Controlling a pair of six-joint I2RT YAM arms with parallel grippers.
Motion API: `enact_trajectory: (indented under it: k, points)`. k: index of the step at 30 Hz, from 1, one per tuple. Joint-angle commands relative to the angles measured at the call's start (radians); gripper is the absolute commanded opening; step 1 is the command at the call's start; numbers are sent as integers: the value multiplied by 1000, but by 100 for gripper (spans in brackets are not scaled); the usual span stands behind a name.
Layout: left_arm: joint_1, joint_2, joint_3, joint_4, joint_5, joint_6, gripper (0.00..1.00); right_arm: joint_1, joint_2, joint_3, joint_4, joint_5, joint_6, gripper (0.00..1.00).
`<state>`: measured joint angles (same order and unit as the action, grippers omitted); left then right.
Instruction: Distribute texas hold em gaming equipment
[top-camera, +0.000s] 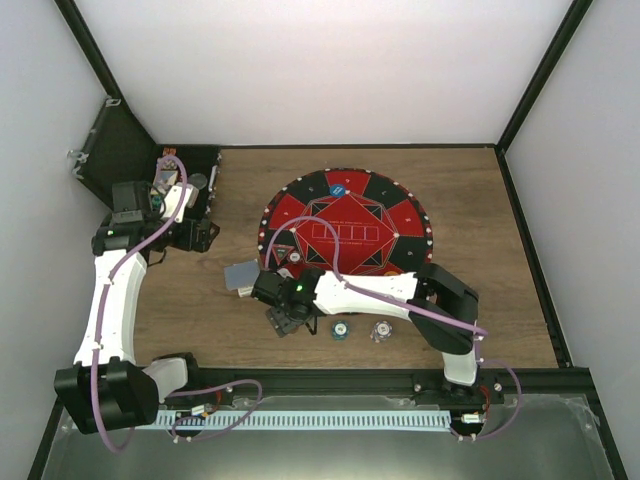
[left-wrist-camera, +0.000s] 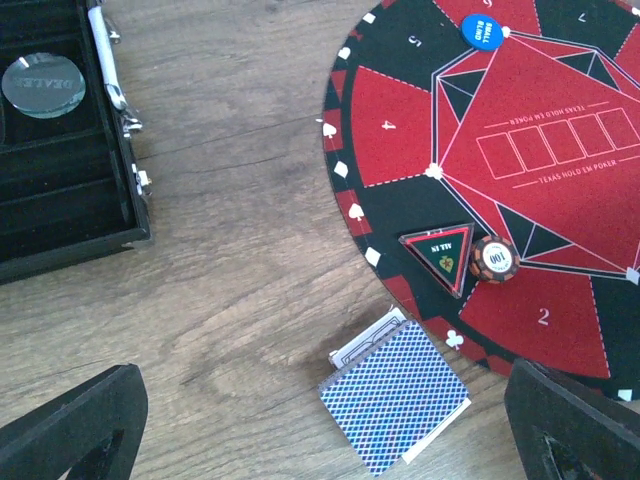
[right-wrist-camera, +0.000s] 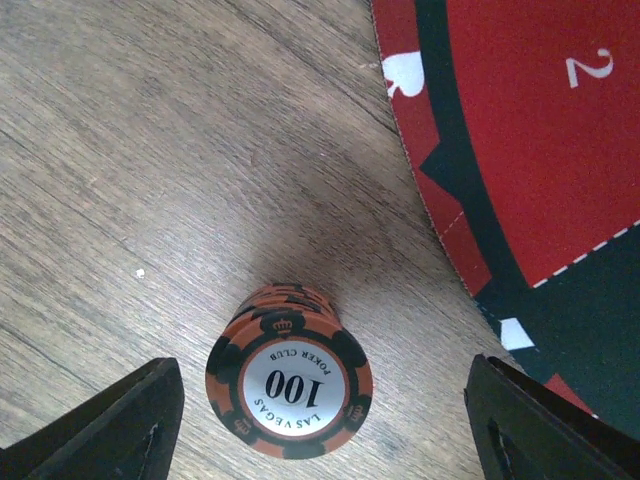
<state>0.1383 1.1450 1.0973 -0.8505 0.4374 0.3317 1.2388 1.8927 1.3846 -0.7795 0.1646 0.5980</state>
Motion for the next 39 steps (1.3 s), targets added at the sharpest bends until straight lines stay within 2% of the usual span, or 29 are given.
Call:
enact_trajectory:
  k: [1,10,21,32,39]
  points:
    - [6,-20,34,-11,7,11,100,3,18,-2,12,-3,18,78]
    - [6,-18,45,-18,10,12,100,4,54,-3,28,-15,16,67]
    - [6,-14,42,-16,5,15,100,3,55,10,31,-14,14,46]
    - [6,-19,35,-18,6,16,100,3,50,28,18,-20,11,49]
    - [6,-26,24,-16,6,18,100,5,43,31,15,-19,13,46]
